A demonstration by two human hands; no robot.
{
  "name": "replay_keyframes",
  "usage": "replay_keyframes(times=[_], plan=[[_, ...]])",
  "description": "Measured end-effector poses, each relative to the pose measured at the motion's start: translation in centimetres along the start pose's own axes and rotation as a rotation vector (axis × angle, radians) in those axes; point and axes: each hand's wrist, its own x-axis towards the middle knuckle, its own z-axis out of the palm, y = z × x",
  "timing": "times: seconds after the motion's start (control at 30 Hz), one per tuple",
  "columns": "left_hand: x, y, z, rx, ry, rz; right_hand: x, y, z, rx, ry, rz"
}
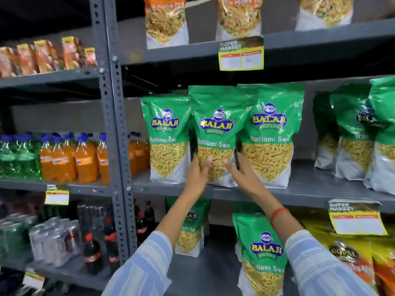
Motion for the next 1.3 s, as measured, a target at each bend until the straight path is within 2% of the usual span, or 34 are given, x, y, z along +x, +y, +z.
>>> replay_keyframes(times=[0.23, 0.37, 0.47, 0.7, 0.8, 1.03, 1.3], plan=[[-2.3, 0.5, -2.6, -0.178, 0.100, 0.046, -1.9, -1.1, 2.6, 0.038, 0.209, -0.064], [-5.2, 1.9, -5.7, -0.368, 0.115, 0.127, -4.7, -2.6, 4.2, 0.060, 0.256, -0.114], [-7.7, 2.2, -7.9, -0.421, 0.085, 0.145, -7.4, -3.0, 6.0, 0.104, 0.257, -0.166], [-13.3, -5.2, -9.4, -0.385, 0.045, -0.005, -12.3, 2.0, 11.3, 0.086, 0.257, -0.082], [-15.8, -9.6, -9.6, -0.332, 0.000, -0.101, -14.4, 6.2, 13.7, 0.058, 0.217, -0.003], [-18.8, -19.1, -9.8, -0.225, -0.113, -0.352, -16.3, 14.4, 18.2, 0.003, 0.009, 0.156], [-17.5, -27.0, -7.6, -0.169, -0.094, -0.484, -13.8, 18.8, 20.6, -0.022, -0.157, 0.251]])
